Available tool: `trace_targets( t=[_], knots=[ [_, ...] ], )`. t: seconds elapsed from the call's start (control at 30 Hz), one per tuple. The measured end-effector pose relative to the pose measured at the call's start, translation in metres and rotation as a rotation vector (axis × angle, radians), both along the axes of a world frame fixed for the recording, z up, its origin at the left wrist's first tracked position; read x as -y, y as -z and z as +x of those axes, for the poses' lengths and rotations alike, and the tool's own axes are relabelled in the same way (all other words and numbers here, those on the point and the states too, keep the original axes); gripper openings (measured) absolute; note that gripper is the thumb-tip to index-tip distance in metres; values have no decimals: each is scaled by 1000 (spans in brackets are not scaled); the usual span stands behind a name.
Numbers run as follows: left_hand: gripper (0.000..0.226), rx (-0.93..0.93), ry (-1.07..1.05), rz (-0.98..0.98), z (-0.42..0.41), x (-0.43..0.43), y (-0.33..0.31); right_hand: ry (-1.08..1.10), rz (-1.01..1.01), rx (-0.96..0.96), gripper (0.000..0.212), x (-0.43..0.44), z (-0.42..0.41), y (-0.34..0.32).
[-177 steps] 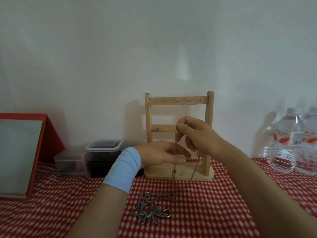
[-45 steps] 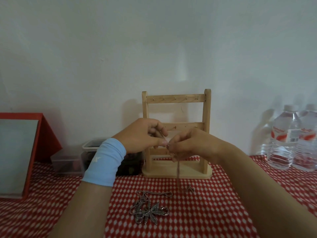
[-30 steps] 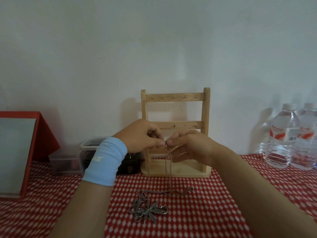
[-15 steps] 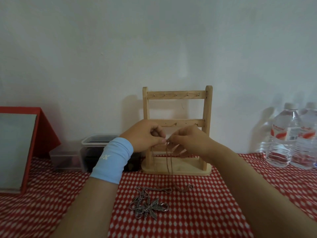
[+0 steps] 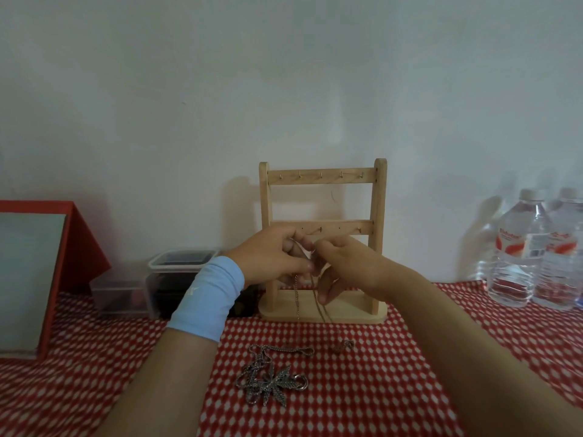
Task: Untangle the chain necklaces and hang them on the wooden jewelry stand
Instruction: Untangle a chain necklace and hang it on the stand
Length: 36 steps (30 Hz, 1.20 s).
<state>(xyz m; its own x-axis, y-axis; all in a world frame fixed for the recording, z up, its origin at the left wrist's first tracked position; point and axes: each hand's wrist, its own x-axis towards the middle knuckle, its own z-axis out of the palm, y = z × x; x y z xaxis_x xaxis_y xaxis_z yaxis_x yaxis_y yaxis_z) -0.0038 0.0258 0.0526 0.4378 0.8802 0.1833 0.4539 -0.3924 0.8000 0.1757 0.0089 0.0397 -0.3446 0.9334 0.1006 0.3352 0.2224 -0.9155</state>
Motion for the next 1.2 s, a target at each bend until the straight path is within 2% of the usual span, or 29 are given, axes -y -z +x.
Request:
trace_targets(
  t=[0.13,0.37,0.6,0.73,0.93,1.1,1.2],
  knots=[
    [18,10,-73,77,-5,-5,0,-101,16,21,30,-2,8,-1],
    [12,-21,-35,17,-1,1,-2,-38,-12,151,34,-4,11,-2],
    [6,-202,-85,262,2,0,-3,-23,13,263,35,-6,12,-1],
    [6,-164,-87,262,-1,0,-5,28,68,106,26,-10,17,0],
    [7,-193,-31,259,-7,1,-5,8,-117,-150,25,-17,20,4],
    [7,-314,-26,285,-2,-1,-4,94,-135,-127,33,-16,13,6],
    [5,-294,-66,314,-5,-1,-4,91,-150,-145,29,-13,7,5]
  ],
)
